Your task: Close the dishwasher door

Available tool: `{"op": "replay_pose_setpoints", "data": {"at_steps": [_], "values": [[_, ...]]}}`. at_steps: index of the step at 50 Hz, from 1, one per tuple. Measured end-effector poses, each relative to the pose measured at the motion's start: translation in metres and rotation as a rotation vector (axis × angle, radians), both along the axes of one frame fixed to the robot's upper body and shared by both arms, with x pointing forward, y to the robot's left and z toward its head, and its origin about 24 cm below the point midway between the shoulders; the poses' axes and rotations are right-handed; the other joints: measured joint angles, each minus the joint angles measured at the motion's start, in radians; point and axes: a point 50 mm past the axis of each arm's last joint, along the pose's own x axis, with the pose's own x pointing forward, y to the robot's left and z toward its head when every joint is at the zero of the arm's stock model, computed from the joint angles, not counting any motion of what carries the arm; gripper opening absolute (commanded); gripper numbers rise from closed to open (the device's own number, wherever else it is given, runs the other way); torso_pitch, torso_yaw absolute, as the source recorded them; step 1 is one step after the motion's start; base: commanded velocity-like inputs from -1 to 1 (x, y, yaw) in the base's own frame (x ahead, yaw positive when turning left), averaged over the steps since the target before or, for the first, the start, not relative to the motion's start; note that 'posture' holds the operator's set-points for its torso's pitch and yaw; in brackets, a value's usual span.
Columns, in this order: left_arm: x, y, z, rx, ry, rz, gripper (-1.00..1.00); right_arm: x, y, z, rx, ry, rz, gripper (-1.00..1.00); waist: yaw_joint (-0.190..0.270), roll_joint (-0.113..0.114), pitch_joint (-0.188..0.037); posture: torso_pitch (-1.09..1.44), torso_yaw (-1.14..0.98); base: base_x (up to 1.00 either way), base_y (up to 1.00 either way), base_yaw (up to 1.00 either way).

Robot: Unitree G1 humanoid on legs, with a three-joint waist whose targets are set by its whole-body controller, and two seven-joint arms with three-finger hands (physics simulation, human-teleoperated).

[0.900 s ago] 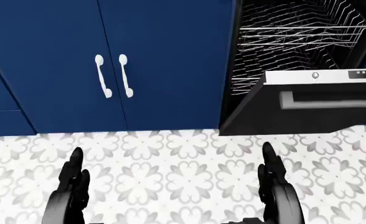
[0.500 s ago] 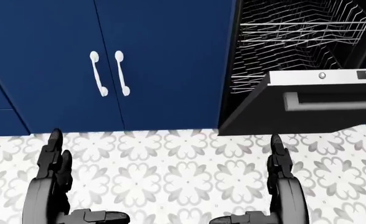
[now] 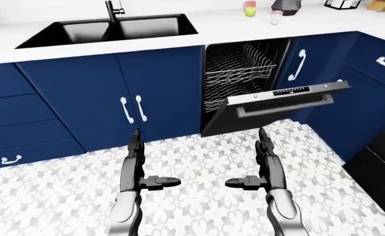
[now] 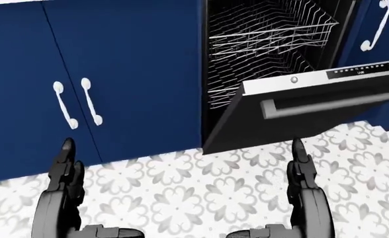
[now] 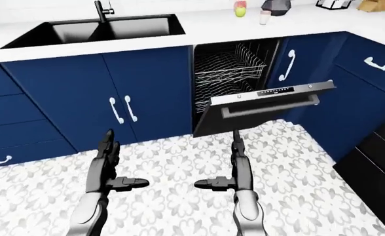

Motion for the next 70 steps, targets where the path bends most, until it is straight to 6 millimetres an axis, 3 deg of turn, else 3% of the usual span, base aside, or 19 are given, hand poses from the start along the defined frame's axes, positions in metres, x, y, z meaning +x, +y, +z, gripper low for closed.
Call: {"op": "replay_pose_setpoints", "data": {"at_steps": [1, 3, 7, 13, 14, 17, 19, 23, 26, 30, 38, 41, 47, 53, 56, 58, 60, 62, 70], "values": [[-0.001, 0.001, -0.001, 0.001, 0.005, 0.003, 1.00, -0.001, 0.001, -0.001, 0.003, 0.002, 0.001, 1.00, 0.001, 0.006, 0.005, 0.00, 0.00, 0.00, 0.00, -0.52], [-0.003, 0.006, -0.004, 0.008, 0.020, 0.020, 1.00, -0.001, 0.005, -0.002, 0.011, 0.010, 0.014, 1.00, 0.009, -0.004, 0.008, 0.00, 0.00, 0.00, 0.00, -0.52], [-0.004, 0.012, -0.006, 0.014, 0.038, 0.047, 1.00, 0.000, 0.011, -0.001, 0.017, 0.008, 0.042, 1.00, 0.019, -0.009, -0.004, 0.00, 0.00, 0.00, 0.00, -0.52], [0.000, 0.006, 0.001, 0.016, -0.005, 0.025, 1.00, 0.001, 0.009, 0.005, 0.012, -0.020, 0.041, 1.00, 0.026, -0.089, -0.019, 0.00, 0.00, 0.00, 0.00, -0.47], [0.001, 0.003, -0.001, 0.012, 0.002, 0.014, 1.00, 0.001, 0.007, 0.004, 0.007, -0.017, 0.035, 1.00, 0.018, -0.079, -0.018, 0.00, 0.00, 0.00, 0.00, -0.46], [0.000, -0.004, -0.010, 0.008, 0.037, -0.018, 1.00, -0.001, 0.002, -0.002, 0.012, 0.014, 0.012, 1.00, -0.001, -0.084, -0.012, 0.00, 0.00, 0.00, 0.00, -0.49], [0.000, -0.003, -0.014, 0.013, 0.052, -0.015, 1.00, -0.001, 0.003, -0.003, 0.021, 0.020, 0.017, 1.00, -0.004, -0.069, -0.012, 0.00, 0.00, 0.00, 0.00, -0.54], [-0.001, 0.000, -0.009, 0.020, 0.033, -0.003, 1.00, 0.000, 0.007, 0.000, 0.025, 0.001, 0.033, 1.00, 0.015, -0.013, 0.009, 0.00, 0.00, 0.00, 0.00, -0.53], [-0.001, 0.001, -0.005, 0.023, 0.012, 0.001, 1.00, 0.000, 0.007, 0.002, 0.025, -0.007, 0.036, 1.00, 0.027, 0.047, -0.001, 0.00, 0.00, 0.00, 0.00, -0.44], [-0.003, 0.008, -0.010, 0.031, 0.033, 0.026, 1.00, -0.002, 0.015, -0.006, 0.039, 0.027, 0.063, 1.00, 0.038, 0.038, -0.009, 0.00, 0.00, 0.00, 0.00, -0.43], [-0.003, 0.003, -0.009, 0.032, 0.032, 0.010, 1.00, -0.001, 0.010, 0.004, 0.036, -0.020, 0.049, 1.00, 0.037, -0.061, -0.015, 0.00, 0.00, 0.00, 0.00, -0.40], [-0.002, 0.003, -0.006, 0.038, 0.027, 0.014, 1.00, 0.000, 0.010, 0.003, 0.042, -0.023, 0.056, 1.00, 0.031, -0.113, -0.023, 0.00, 0.00, 0.00, 0.00, -0.40], [-0.004, -0.007, -0.009, 0.026, 0.038, -0.025, 1.00, -0.005, 0.001, -0.002, 0.027, 0.016, 0.021, 1.00, 0.002, -0.078, -0.022, 0.00, 0.00, 0.00, 0.00, -0.40], [-0.002, -0.001, -0.003, 0.032, 0.013, 0.001, 1.00, -0.005, 0.003, 0.005, 0.027, -0.011, 0.030, 1.00, 0.019, -0.015, -0.002, 0.00, 0.00, 0.00, 0.00, -0.40], [-0.002, -0.002, -0.002, 0.031, 0.009, -0.004, 1.00, -0.004, 0.003, 0.007, 0.025, -0.018, 0.032, 1.00, 0.024, 0.039, -0.007, 0.00, 0.00, 0.00, 0.00, -0.39], [-0.002, 0.003, -0.005, 0.037, 0.026, 0.010, 1.00, -0.004, 0.009, 0.004, 0.036, -0.005, 0.046, 1.00, 0.040, 0.027, -0.005, 0.00, 0.00, 0.00, 0.00, -0.38], [-0.004, 0.007, -0.007, 0.038, 0.037, 0.027, 1.00, -0.005, 0.012, 0.000, 0.040, 0.015, 0.060, 1.00, 0.038, 0.031, -0.009, 0.00, 0.00, 0.00, 0.00, -0.38], [-0.004, 0.008, -0.006, 0.038, 0.034, 0.030, 1.00, -0.006, 0.012, 0.000, 0.039, 0.019, 0.060, 1.00, 0.035, 0.015, -0.014, 0.00, 0.00, 0.00, 0.00, -0.35], [-0.002, 0.006, -0.003, 0.035, 0.014, 0.021, 1.00, -0.003, 0.011, 0.009, 0.033, -0.025, 0.053, 1.00, 0.036, -0.099, -0.021, 0.00, 0.00, 0.00, 0.00, -0.33]]}}
